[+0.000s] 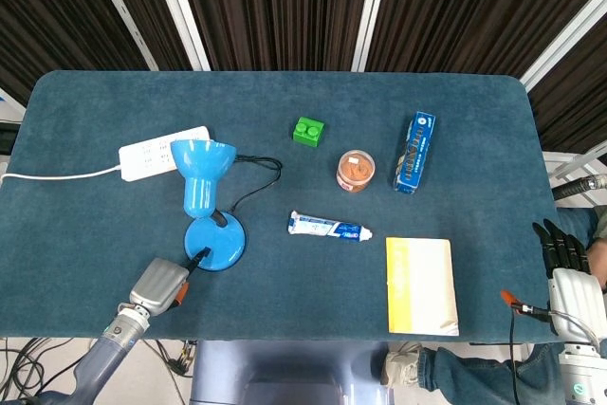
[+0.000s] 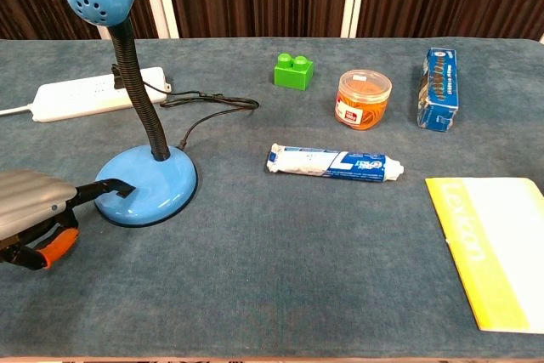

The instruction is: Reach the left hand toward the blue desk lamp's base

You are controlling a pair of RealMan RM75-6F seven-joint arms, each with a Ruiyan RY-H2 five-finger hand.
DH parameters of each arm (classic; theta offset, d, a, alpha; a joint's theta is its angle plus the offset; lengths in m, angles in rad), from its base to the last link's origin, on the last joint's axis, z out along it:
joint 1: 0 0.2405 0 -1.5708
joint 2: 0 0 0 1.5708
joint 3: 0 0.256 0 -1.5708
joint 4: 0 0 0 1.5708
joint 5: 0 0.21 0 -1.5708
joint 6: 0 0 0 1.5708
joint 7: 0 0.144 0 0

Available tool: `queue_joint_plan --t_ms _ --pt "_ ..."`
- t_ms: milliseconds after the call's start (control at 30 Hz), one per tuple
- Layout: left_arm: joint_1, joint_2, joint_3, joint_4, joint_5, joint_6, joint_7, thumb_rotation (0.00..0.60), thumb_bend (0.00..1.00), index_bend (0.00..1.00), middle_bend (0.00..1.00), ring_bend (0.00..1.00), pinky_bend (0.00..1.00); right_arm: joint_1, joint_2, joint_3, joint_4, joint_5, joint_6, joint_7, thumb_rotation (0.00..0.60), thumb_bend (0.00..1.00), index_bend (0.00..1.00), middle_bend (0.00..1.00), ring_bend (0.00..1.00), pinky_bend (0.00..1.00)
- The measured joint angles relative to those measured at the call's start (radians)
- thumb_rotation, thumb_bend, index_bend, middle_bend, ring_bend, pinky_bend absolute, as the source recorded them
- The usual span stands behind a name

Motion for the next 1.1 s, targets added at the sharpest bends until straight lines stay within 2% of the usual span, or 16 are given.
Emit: queue_joint_plan --t_ms 133,267,333,400,467,567,633,800,933,1100 --pt "-0.004 -0.001 0.004 0.003 -0.011 -0.006 0.002 0.6 0.65 0.05 0.74 0.7 0.83 0.0 0.0 0.0 0.0 -0.001 -0.001 0.001 0.6 0.1 0.0 0.02 0.04 0.0" --pt "-0.003 0.002 -0.005 0.0 -0.009 0.016 -0.004 0.6 0.53 0.07 0.57 0.55 0.71 0.0 0.001 0.0 0.001 0.0 0.0 0.002 0.6 0.1 0.0 0.02 0.04 0.0" --pt "0.002 0.006 -0.017 -0.008 0.004 0.049 -0.01 0.6 0.41 0.08 0.42 0.4 0.54 0.0 0.0 0.001 0.001 0.0 0.0 0.003 0.6 0.1 0.0 0.02 0.04 0.0" --pt "0.009 0.012 -0.03 -0.016 0.03 0.103 -0.014 0.6 0.34 0.09 0.32 0.27 0.38 0.0 0.0 0.0 0.001 0.0 -0.001 0.003 0.6 0.1 0.0 0.02 0.04 0.0" --pt "0.019 0.019 -0.041 -0.024 0.065 0.165 -0.017 0.6 0.32 0.11 0.27 0.19 0.3 0.0 0.0 -0.001 0.0 -0.003 -0.002 0.002 0.6 0.1 0.0 0.02 0.04 0.0" --pt "0.044 0.047 -0.056 -0.053 0.136 0.286 -0.033 0.6 0.28 0.13 0.24 0.16 0.25 0.0 0.0 -0.003 -0.002 -0.007 0.0 0.0 0.6 0.1 0.0 0.02 0.04 0.0" --pt "0.07 0.087 -0.06 -0.091 0.19 0.368 -0.062 0.6 0.22 0.13 0.23 0.13 0.21 -0.002 0.001 -0.005 -0.004 -0.01 0.002 -0.001 0.6 0.1 0.0 0.02 0.04 0.0" --pt "0.154 0.247 -0.039 -0.182 0.263 0.502 -0.201 0.6 0.17 0.12 0.17 0.05 0.16 -0.005 0.004 -0.007 -0.009 -0.013 0.007 -0.004 0.6 0.1 0.0 0.02 0.04 0.0" --pt "0.216 0.33 -0.012 -0.208 0.259 0.535 -0.297 0.6 0.16 0.11 0.13 0.01 0.11 -0.006 0.004 -0.007 -0.009 -0.014 0.008 -0.005 0.6 0.1 0.0 0.02 0.04 0.0" --pt "0.249 0.365 0.011 -0.164 0.224 0.532 -0.417 0.6 0.16 0.09 0.11 0.0 0.08 -0.006 0.002 -0.009 -0.009 -0.018 0.008 -0.009 0.6 0.1 0.0 0.02 0.04 0.0"
